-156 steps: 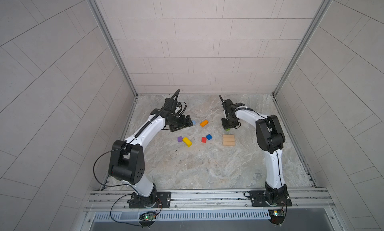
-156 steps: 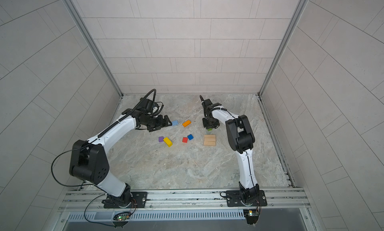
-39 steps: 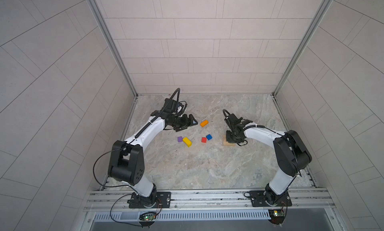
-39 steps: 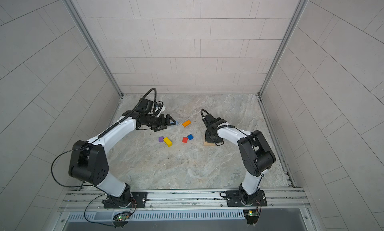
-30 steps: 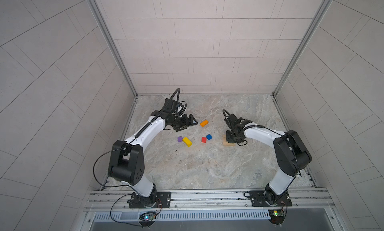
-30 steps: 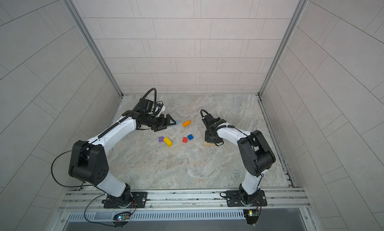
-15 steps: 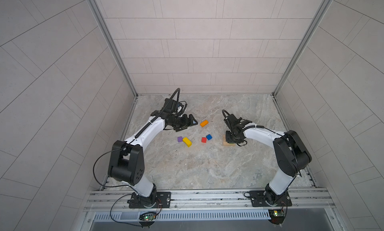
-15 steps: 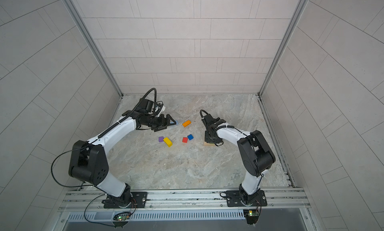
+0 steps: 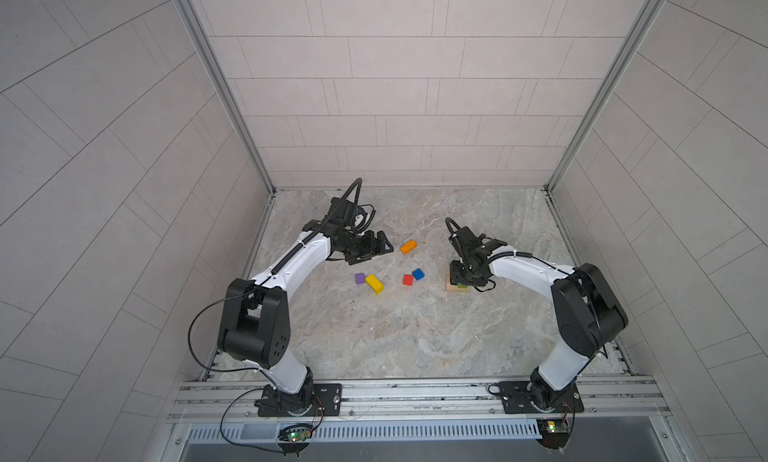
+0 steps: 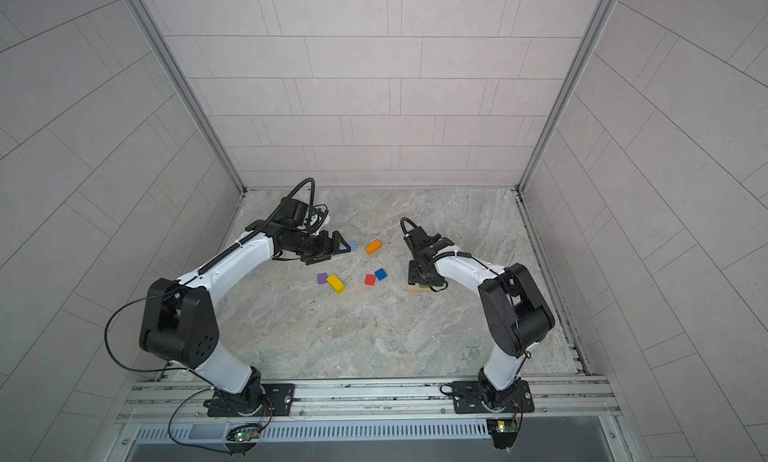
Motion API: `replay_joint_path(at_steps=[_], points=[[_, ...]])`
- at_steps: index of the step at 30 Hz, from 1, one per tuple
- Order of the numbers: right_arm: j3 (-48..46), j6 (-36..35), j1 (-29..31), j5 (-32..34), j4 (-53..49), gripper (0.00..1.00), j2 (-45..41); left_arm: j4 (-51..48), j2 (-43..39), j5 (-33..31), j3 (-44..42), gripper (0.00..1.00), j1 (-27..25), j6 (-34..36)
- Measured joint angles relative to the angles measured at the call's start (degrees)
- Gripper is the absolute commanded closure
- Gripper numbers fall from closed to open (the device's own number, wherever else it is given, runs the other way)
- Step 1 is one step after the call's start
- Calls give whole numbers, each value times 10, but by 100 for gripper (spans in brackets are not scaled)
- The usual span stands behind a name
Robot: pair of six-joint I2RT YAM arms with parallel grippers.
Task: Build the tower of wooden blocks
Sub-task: 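Grasp the orange block with the left gripper while the right gripper lifts away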
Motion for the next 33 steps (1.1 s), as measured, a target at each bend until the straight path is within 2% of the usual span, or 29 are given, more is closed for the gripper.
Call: replay_joint_path(at_steps=[6,15,24,33], points=[[5,-15,0,-19,0,22,-42,-12,8,-52,16,8,-26,6],[-15,-30,-26,-35,0,21,-136,-63,93,-121,131,11,-80,32],[-87,-45,-84,-68,0,15,-208,-123,208,-173,283,14,-107,127],[-122,-47,-113,-115,6,15,-244,-166,309,-201,370,17,-112,217]])
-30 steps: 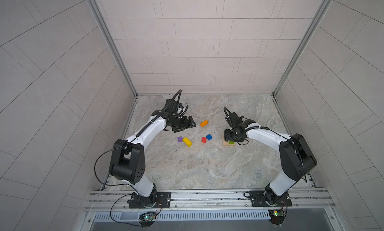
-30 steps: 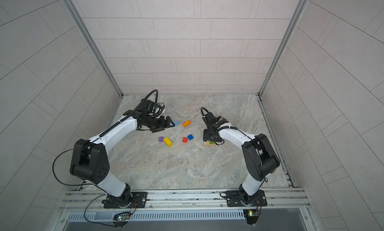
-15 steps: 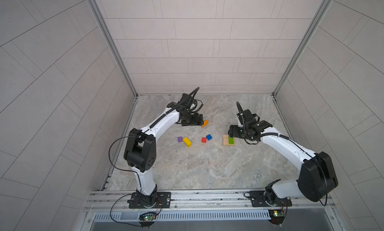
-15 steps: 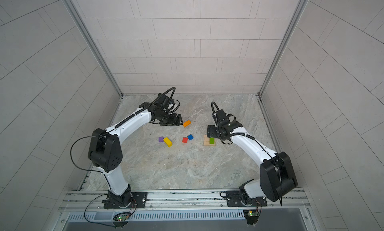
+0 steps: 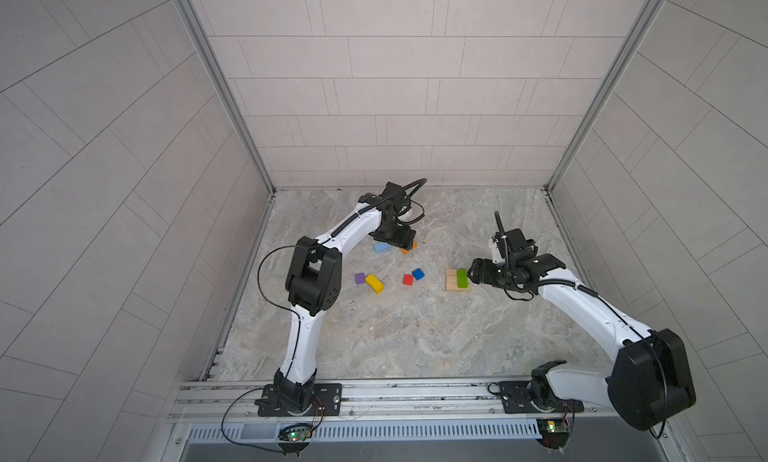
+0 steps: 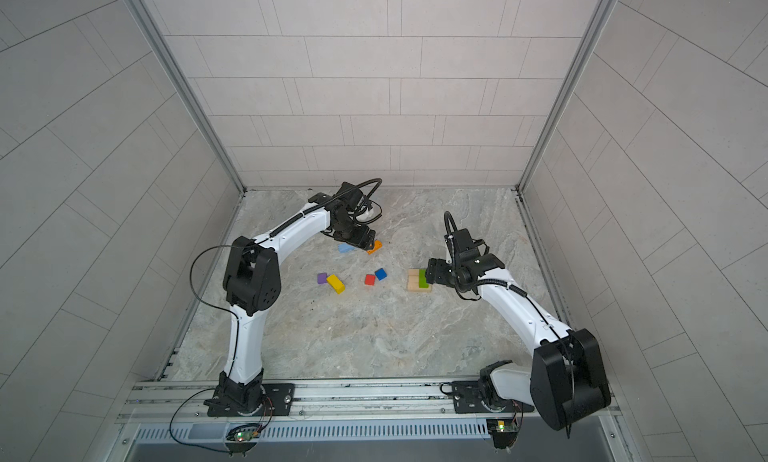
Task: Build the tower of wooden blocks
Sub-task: 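Grasp the orange block with the left gripper while the right gripper lifts away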
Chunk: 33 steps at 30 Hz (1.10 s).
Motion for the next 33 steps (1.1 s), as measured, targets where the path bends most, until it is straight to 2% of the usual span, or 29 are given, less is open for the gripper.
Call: replay_joint_path(at_steps=[8,16,33], points=[[-23,-3,-13,-17,5,15,-37,-8,62,-17,49,23,-7,44],[-37,-17,-30,-23,2,15,-76,5,116,-17,82,28,-12,53],[-37,-28,-37,-25,-12,16,-81,40,148,-52,108,35,-33,59]])
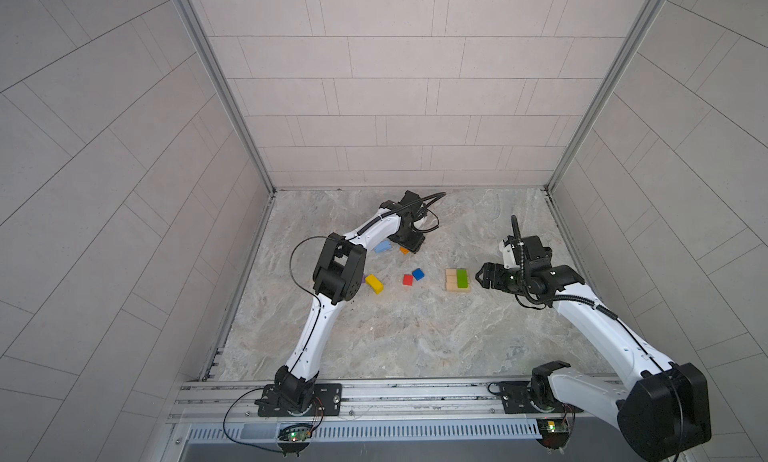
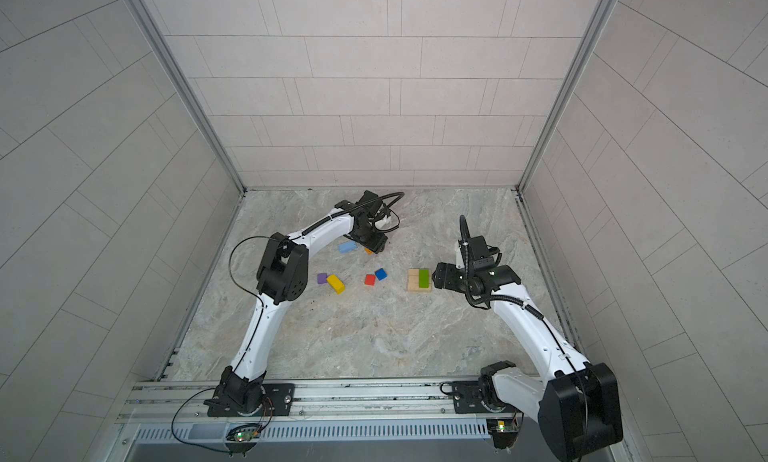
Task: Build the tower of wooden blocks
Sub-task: 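Grasp the orange block with the left gripper while the right gripper lifts away, then carry the orange block with the left gripper toward the wood layer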
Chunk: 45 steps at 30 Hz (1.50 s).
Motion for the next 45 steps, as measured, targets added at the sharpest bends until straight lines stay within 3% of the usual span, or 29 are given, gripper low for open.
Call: replay_joint_path(at_steps=[10,16,30,36,45], points=[[0,0,0,3,-7,17,-13,4,7,0,0,43,0,-6],[0,0,-2,11,-7,17,-35,3,7,0,0,59,0,-12],[-18,13,-4,14,2,17,-39,12,-21,36,-39,74,0,-48],[-18,14,-4,14,12,17,-23,23,-93,56,-104,75,-1,-90],[-18,14,-7,14,33,17,14,98,-193,131,-206,75,-3,-231]])
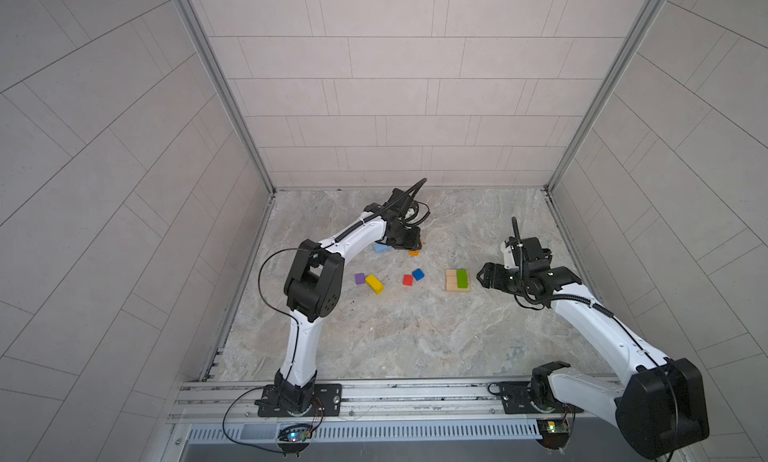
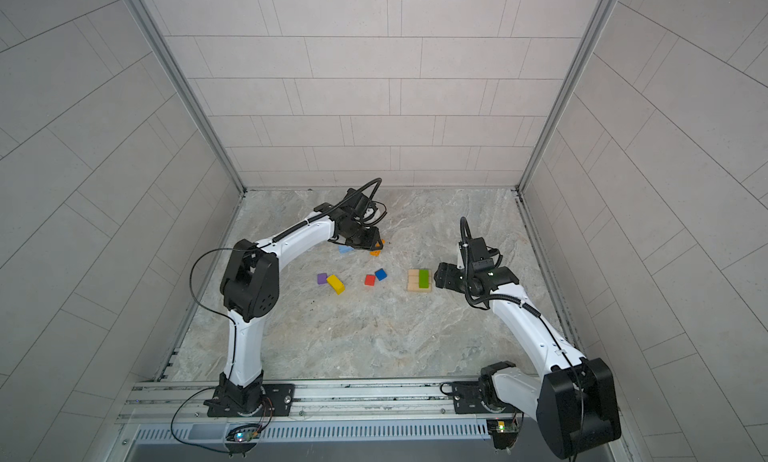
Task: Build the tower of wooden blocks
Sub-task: 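Carry the orange block with the left gripper toward the wood layer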
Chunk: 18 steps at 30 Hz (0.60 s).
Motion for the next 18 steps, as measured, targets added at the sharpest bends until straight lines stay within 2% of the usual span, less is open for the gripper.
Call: replay_joint_path(at_steps=[7,18], points=[[0,0,-1,-1,8,18,28,71,-35,41,-82,75,-19,-107],[5,-1,-13,-23,9,18,61,197,-83,56,-168,75,-70,-227]])
